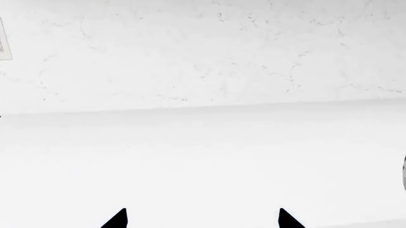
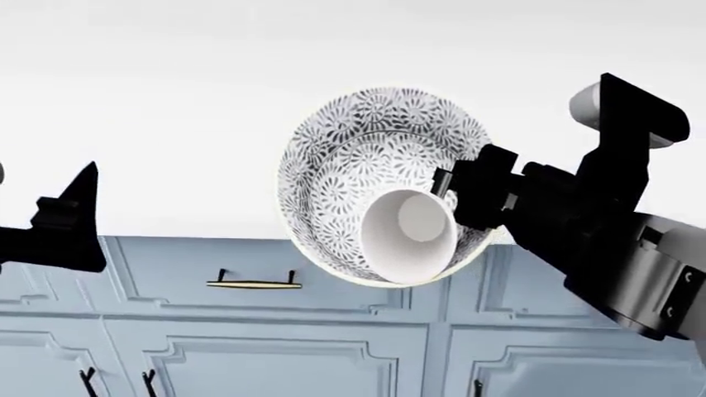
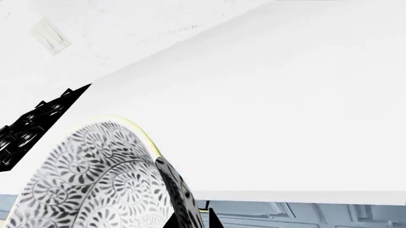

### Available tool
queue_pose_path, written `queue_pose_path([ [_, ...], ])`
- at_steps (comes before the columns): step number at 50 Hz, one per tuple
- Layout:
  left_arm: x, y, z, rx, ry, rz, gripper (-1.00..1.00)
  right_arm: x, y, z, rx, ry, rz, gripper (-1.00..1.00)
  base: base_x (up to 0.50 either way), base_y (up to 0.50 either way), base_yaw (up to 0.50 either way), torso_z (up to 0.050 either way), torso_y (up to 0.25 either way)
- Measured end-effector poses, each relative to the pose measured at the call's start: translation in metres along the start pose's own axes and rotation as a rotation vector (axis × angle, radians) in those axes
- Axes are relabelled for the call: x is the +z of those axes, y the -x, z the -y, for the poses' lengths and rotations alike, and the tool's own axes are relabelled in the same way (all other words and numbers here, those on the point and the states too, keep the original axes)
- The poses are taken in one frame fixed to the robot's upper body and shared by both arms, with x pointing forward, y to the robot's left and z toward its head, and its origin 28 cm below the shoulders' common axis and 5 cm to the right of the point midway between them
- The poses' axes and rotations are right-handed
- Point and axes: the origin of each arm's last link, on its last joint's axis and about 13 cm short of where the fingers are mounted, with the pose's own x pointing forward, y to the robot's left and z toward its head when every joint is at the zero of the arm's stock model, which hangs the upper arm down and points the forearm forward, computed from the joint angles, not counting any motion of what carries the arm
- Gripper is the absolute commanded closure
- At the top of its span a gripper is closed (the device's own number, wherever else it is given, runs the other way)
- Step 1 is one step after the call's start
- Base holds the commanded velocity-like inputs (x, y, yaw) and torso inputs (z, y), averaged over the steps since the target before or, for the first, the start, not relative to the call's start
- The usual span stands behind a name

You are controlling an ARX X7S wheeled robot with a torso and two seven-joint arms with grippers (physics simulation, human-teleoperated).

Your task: Place the cup inside the bowl on the dining table and move the bowl to any counter.

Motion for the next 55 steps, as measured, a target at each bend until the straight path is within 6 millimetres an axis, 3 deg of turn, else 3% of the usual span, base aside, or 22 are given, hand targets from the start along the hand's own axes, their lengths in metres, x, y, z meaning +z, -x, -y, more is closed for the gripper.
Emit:
queue_pose_path([
  [55,-0.0067,0.0016,0.0003,0.000,0.011,-0.010,-1.00,-0.0096,-0.0069,0.0041,-0.013,-0.011,-0.022,1.00,0.22,0.00,0.00,0.000,0.001],
])
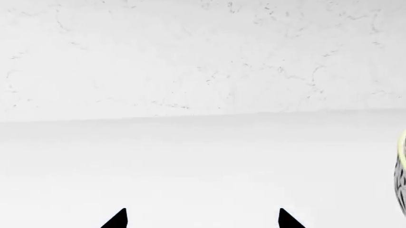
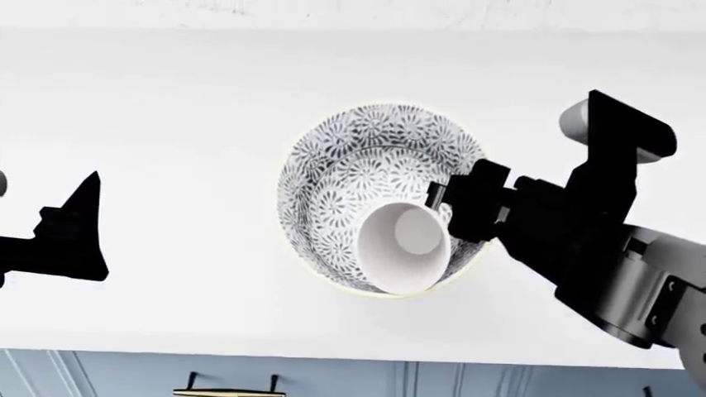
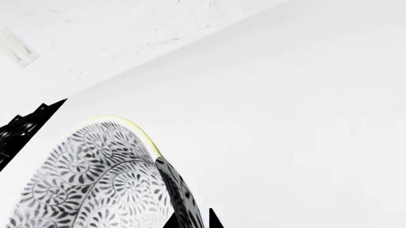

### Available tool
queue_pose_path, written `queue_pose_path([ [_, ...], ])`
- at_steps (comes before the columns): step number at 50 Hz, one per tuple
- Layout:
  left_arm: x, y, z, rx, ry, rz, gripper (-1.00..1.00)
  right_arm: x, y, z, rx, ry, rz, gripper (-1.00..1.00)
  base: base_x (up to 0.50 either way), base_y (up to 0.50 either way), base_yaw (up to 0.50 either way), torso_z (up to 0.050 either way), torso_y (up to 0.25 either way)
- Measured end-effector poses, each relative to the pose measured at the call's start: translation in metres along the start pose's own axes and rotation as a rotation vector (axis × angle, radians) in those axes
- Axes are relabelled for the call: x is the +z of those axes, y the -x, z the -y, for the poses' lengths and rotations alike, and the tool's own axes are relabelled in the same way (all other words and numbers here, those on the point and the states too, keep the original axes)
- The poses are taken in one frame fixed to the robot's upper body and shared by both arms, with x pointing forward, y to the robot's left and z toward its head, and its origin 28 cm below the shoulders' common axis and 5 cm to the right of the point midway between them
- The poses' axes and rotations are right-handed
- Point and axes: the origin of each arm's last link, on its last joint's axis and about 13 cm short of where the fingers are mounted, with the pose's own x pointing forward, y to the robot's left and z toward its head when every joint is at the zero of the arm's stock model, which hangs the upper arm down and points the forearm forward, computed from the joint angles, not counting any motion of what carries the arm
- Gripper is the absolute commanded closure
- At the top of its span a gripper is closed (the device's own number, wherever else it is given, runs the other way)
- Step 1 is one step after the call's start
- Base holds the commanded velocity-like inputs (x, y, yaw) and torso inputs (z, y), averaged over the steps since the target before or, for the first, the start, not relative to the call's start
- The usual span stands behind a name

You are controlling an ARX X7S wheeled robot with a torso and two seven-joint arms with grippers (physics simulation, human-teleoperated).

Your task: Place the cup inside the bowl on the dining table and move the bowl to any counter.

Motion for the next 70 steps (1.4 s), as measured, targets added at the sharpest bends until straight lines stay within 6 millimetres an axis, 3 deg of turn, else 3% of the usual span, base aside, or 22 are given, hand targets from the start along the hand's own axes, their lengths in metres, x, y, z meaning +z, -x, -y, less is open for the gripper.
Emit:
queue_pose_path([
  [31,-0.006,0.002,0.000,0.003,0.006,-0.011,-1.00,-0.006,-0.005,0.003,-0.005,-0.008,-0.012,1.00,0.19,0.00,0.00,0.000,0.001],
  [70,-0.015,0.003,0.000,0.003,0.010,-0.034,-1.00,-0.030,-0.026,0.015,-0.071,-0.046,-0.088,1.00,0.00,0.00,0.00,0.000,0.000],
])
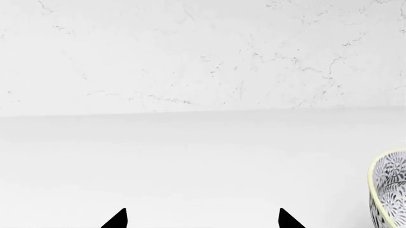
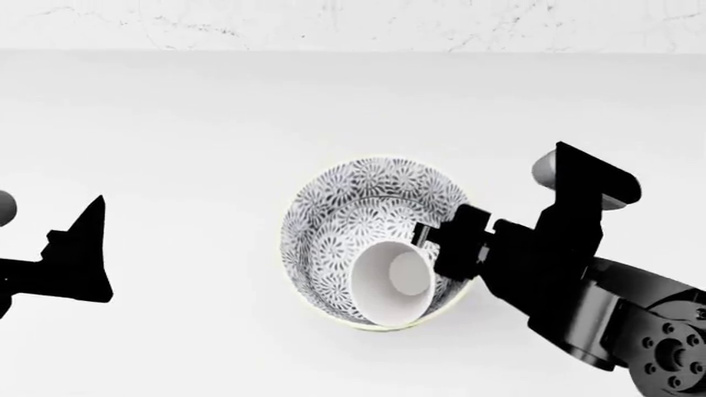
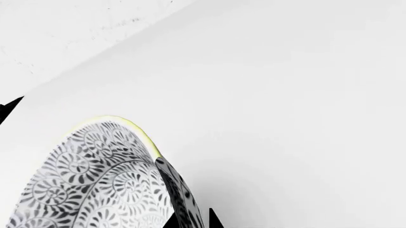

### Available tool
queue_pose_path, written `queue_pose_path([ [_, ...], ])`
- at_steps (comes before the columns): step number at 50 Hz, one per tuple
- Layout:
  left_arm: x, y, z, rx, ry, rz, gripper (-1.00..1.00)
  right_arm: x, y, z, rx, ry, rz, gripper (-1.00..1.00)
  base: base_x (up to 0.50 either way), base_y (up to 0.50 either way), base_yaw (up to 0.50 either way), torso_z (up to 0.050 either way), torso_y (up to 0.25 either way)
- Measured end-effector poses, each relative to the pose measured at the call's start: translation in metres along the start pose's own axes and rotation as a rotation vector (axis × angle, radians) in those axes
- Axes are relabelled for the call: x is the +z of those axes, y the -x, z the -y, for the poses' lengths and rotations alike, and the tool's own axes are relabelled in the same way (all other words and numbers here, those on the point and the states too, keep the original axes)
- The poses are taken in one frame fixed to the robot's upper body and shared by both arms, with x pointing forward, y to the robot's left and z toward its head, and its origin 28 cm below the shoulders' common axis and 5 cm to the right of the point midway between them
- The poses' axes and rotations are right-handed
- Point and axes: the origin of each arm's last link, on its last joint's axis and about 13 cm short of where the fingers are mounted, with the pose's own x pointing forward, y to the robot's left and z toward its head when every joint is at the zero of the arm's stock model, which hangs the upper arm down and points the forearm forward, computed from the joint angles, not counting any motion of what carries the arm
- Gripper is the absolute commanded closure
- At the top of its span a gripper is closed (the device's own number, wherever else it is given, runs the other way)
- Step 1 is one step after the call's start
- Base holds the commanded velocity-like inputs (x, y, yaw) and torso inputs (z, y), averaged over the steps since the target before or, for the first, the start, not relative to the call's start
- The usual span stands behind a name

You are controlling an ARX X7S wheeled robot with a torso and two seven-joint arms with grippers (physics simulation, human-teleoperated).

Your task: Place the cup inside the bowl on the dining table and move the bowl to any counter.

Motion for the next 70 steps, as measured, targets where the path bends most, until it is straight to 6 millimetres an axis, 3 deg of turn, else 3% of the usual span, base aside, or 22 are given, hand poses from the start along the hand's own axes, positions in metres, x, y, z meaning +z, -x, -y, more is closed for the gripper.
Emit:
queue_pose_path([
  [29,-0.004,0.001,-0.001,0.003,0.007,-0.006,-1.00,-0.004,-0.008,0.004,0.011,-0.020,-0.002,1.00,0.00,0.00,0.00,0.000,0.000],
  [30,-0.004,0.001,-0.001,0.003,0.007,-0.006,-1.00,-0.004,-0.008,0.004,0.011,-0.021,-0.002,-1.00,0.00,0.00,0.00,0.000,0.000],
  [44,-0.006,0.000,0.000,0.001,0.010,-0.005,-1.00,-0.004,-0.006,0.005,-0.021,-0.014,0.003,-1.00,0.00,0.00,0.00,0.000,0.000],
  [59,-0.005,0.000,0.001,-0.004,0.010,-0.003,-1.00,0.010,0.003,-0.002,-0.063,0.042,0.095,-1.00,0.00,0.00,0.00,0.000,0.000],
  [70,0.004,-0.007,0.006,-0.001,0.009,0.022,-1.00,0.014,0.012,-0.010,-0.097,0.280,0.257,-1.00,0.00,0.00,0.00,0.000,0.000],
])
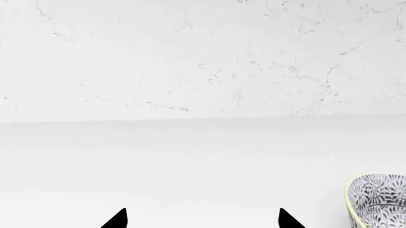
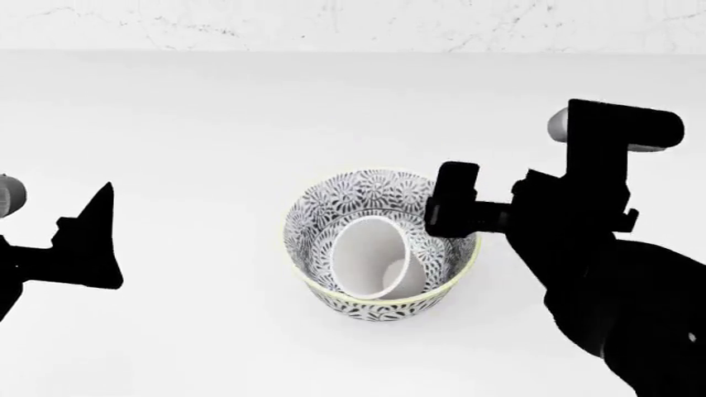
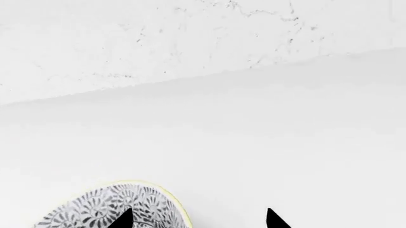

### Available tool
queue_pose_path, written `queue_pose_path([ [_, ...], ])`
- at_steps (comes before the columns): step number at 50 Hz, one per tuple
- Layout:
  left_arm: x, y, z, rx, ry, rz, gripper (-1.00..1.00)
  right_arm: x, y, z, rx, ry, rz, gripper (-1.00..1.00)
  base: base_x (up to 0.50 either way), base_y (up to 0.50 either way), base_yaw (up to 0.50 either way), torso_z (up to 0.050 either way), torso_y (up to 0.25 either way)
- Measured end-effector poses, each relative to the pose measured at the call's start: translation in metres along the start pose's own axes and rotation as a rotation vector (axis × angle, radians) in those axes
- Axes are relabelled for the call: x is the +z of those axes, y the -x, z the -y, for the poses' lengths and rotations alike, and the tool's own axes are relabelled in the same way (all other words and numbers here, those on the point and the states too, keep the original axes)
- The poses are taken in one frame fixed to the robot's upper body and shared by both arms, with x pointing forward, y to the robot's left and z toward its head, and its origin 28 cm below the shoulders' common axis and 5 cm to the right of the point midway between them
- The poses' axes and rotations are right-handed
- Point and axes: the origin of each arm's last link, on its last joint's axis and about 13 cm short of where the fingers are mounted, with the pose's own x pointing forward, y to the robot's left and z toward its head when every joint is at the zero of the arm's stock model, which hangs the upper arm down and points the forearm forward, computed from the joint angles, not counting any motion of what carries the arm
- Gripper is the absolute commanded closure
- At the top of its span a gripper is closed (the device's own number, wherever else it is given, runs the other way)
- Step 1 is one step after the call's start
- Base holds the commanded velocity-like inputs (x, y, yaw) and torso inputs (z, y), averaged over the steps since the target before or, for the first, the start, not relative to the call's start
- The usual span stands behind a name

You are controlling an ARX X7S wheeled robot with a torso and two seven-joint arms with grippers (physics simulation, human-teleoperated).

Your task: Place the cup inside the bowl on the dining table and move the bowl to any counter.

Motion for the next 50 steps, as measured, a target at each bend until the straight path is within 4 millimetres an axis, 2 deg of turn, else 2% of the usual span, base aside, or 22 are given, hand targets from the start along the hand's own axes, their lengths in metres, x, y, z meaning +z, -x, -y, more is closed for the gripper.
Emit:
queue_pose_path([
  [8,0.006,-0.010,0.006,0.022,-0.031,0.001,-1.00,0.002,0.012,-0.008,-0.023,0.168,0.135,-1.00,0.00,0.00,0.00,0.000,0.000],
  [18,0.038,-0.020,0.013,0.028,-0.080,0.025,-1.00,0.021,0.026,-0.017,-0.031,0.283,0.266,-1.00,0.00,0.00,0.00,0.000,0.000],
  [31,0.090,-0.040,0.020,0.023,-0.137,0.080,-1.00,0.068,0.032,-0.030,-0.032,0.342,0.386,-1.00,0.00,0.00,0.00,0.000,0.000],
  [50,0.152,-0.081,0.019,0.021,-0.165,0.155,-1.00,0.145,0.013,-0.047,-0.011,0.397,0.507,-1.00,0.00,0.00,0.00,0.000,0.000],
])
